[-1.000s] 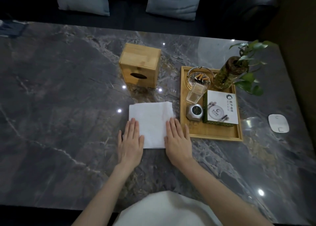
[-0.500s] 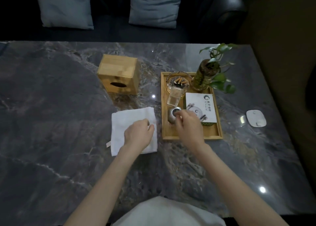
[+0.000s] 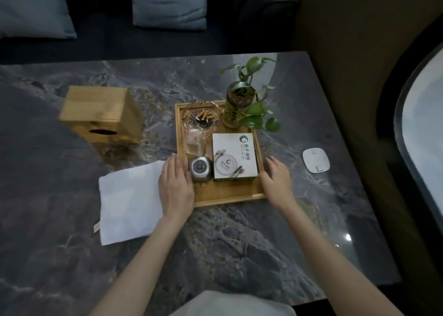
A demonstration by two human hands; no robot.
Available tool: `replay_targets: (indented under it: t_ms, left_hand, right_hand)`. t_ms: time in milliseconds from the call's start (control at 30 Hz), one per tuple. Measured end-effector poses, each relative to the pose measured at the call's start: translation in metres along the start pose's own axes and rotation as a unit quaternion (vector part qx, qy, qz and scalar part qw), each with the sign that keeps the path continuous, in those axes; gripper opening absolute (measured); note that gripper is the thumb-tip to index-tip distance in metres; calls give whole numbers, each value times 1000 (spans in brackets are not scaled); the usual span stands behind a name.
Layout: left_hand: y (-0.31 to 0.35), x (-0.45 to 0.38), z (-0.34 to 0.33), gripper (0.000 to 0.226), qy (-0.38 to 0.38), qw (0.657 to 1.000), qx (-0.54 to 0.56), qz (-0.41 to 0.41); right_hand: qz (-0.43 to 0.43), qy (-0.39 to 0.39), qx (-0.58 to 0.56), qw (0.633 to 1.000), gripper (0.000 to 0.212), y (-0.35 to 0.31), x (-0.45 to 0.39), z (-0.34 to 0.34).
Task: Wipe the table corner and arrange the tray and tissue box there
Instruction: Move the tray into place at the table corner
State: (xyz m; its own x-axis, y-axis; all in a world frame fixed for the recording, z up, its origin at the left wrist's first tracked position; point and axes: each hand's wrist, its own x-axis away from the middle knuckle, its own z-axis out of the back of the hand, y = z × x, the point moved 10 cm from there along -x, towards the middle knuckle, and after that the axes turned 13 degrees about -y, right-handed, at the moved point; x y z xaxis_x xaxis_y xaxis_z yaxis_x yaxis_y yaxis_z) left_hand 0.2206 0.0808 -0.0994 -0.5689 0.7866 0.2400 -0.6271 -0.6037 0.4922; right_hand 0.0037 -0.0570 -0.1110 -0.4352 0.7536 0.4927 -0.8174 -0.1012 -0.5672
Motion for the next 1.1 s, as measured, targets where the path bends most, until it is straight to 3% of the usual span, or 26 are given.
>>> replay_targets:
  t_ms: [67, 167, 367, 733, 900, 967, 1100]
  left_hand:
    - [-5, 3, -10, 52, -22, 999, -19, 13]
    - [-12, 6, -21, 55, -44, 998, -39, 24]
    - [-21, 7, -21, 46, -23, 999, -19, 37]
    - [-20, -4, -12, 35, -35, 998, -41, 39]
    - [-18, -1, -13, 38, -42, 992, 101, 61]
    - [-19, 1, -13, 39, -43, 983, 160, 74]
    - [-22, 4, -3, 31, -16, 977, 198, 74]
  right_hand:
    - [-4, -28, 1, 1000, 70, 8, -4, -8]
    - [-5, -57, 53, 997, 57, 15, -5, -19]
    - [23, -19, 101, 994, 53, 18, -2, -23]
    - [-12, -3, -10, 1000, 49, 18, -2, -15]
    - [4, -25, -70, 997, 47, 15, -3, -12]
    - [29, -39, -129, 990, 46, 11, -4, -10]
    - [0, -77, -262, 962, 47, 14, -3, -8]
